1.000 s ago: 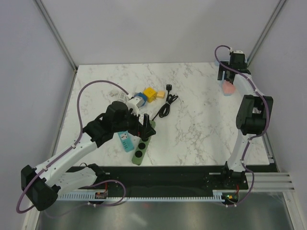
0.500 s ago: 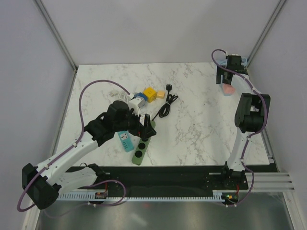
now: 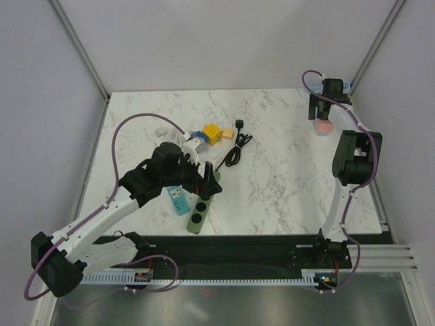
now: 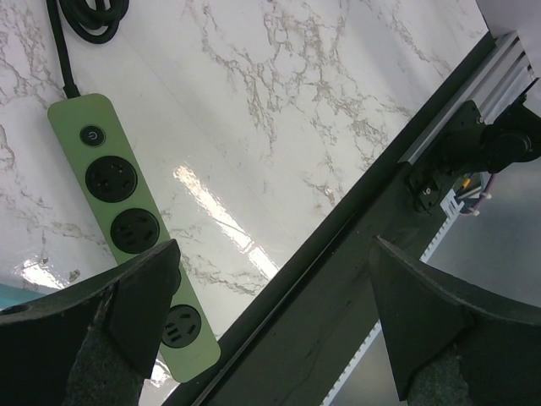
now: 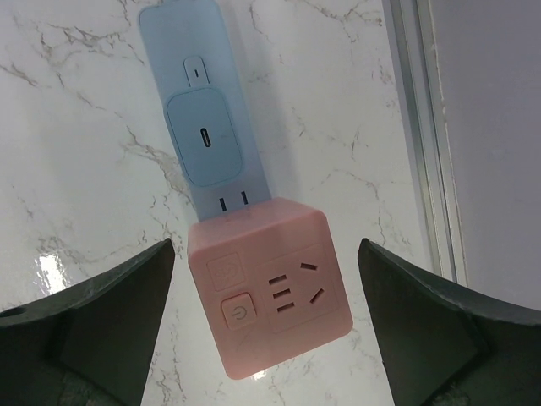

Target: Pull the plug off the socket

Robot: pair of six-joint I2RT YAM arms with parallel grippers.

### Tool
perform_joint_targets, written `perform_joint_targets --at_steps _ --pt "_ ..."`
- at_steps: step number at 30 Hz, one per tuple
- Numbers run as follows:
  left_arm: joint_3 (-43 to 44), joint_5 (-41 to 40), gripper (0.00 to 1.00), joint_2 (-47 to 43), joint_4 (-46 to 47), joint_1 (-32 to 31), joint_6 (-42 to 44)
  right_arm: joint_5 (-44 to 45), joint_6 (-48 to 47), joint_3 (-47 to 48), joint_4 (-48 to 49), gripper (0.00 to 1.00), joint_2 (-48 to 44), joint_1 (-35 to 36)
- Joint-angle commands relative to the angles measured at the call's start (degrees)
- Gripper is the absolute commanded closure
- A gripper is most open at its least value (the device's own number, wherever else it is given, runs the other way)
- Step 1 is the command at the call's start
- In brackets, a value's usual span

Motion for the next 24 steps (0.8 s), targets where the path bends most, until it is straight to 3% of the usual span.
perform_joint_targets --at_steps 1,3,4,12,15,16,19,24 --pt "2.7 2.0 0.01 -0.3 0.6 0.2 -0.5 -1.8 1.8 2.2 -1.2 0.03 0.8 -0.3" --pt "2.8 2.3 0.02 -0.2 0.5 0.2 -0.8 -1.4 2.2 2.0 -1.0 0.07 0.7 -0.2" --pt "2.7 2.6 0.02 -0.3 0.6 0.2 -0.9 -1.5 2.3 1.5 -1.1 0.16 0.5 -0.3" --pt "2.7 3.3 0.02 0.1 0.7 0.2 -2.1 -4.3 4.0 -2.8 -0.5 0.36 -3.2 -0.2" --pt "2.7 4.3 0.02 0.4 1.2 0.2 -2.8 -6.6 6.1 -5.8 -0.3 0.56 -5.5 -0.3" --pt "2.6 5.0 0.02 0.4 1.3 0.1 -3.1 -6.8 6.4 -7.2 -0.4 0.71 -6.1 -0.1" --pt "2.6 6.1 0.03 0.8 2.0 0.2 -3.8 -7.2 9.9 -10.4 -0.6 0.95 -9.8 0.3" --pt "2.4 6.7 0.03 1.6 3.3 0.2 -4.6 -6.5 15.6 -17.4 -1.5 1.0 -18.6 4.3"
